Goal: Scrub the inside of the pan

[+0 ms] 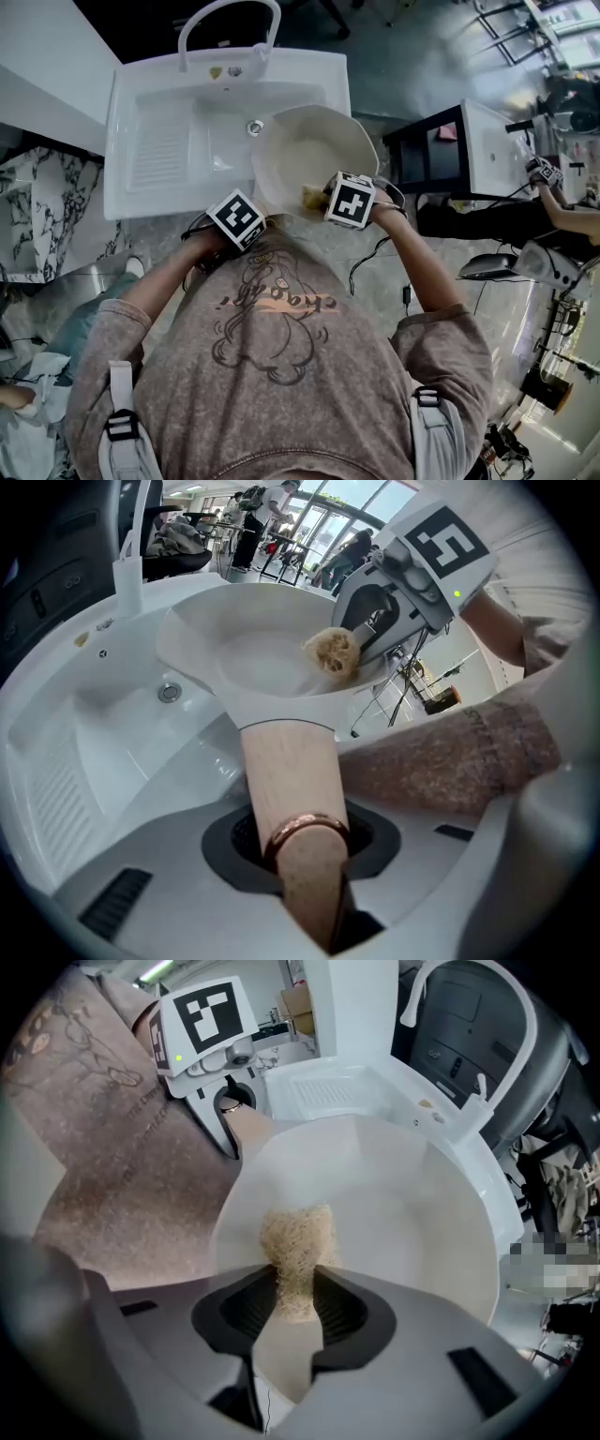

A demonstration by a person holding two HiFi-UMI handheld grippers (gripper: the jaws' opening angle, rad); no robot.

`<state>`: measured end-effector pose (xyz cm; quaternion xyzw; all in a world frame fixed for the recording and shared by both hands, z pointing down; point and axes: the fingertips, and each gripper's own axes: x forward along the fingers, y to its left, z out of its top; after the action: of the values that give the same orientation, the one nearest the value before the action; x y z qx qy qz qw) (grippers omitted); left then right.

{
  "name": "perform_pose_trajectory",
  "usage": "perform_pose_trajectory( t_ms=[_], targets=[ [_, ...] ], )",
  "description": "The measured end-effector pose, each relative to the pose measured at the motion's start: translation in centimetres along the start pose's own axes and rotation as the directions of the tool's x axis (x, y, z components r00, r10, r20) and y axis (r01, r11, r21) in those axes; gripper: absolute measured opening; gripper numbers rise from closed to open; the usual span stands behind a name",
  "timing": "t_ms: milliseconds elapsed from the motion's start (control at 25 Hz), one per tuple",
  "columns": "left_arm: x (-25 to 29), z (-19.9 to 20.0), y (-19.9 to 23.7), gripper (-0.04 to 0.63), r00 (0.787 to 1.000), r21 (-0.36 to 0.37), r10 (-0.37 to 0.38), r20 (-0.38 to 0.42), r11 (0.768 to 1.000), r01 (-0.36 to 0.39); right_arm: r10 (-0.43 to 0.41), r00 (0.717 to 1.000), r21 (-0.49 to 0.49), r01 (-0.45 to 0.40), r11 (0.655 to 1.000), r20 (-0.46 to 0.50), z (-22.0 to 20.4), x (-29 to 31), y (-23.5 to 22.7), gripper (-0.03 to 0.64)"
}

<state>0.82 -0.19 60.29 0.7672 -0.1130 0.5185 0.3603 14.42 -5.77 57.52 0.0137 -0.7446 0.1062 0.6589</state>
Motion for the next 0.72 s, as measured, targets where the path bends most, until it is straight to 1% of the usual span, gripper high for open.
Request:
perform_pose_trajectory(
  t_ms=[160, 400, 560, 640, 720],
  targets=[
    [0.0, 0.0, 0.0, 0.114, 1.000, -0.004, -0.001, 0.000, 1.000, 0.001, 0.042, 0.999, -0.042, -0.041, 0.998, 0.015, 2.3, 1.0, 0.8, 0.136],
    [0.1, 0.0, -0.2, 0.112, 1.000, -0.001, -0.006, -0.003, 1.000, 0.006, 0.040, 0.999, -0.096, -0.039, 0.995, 0.003, 5.1, 2.7, 0.8, 0.135],
    [0.2, -0.2, -0.3, 0.110, 1.000, -0.011, -0.020, -0.005, 1.000, 0.020, 0.047, 0.999, -0.105, -0.046, 0.993, 0.000, 6.6, 3.7, 0.0, 0.135],
    [0.2, -0.3, -0.3, 0.110, 1.000, -0.007, -0.016, -0.009, 1.000, 0.015, 0.042, 0.999, -0.101, -0.042, 0.994, -0.005, 7.2, 4.4, -0.5, 0.135],
    [0.2, -0.4, -0.3, 0.110, 1.000, -0.004, -0.012, -0.012, 1.000, 0.012, 0.038, 0.999, -0.084, -0.040, 0.996, -0.032, 7.2, 4.9, -1.1, 0.135]
  ],
)
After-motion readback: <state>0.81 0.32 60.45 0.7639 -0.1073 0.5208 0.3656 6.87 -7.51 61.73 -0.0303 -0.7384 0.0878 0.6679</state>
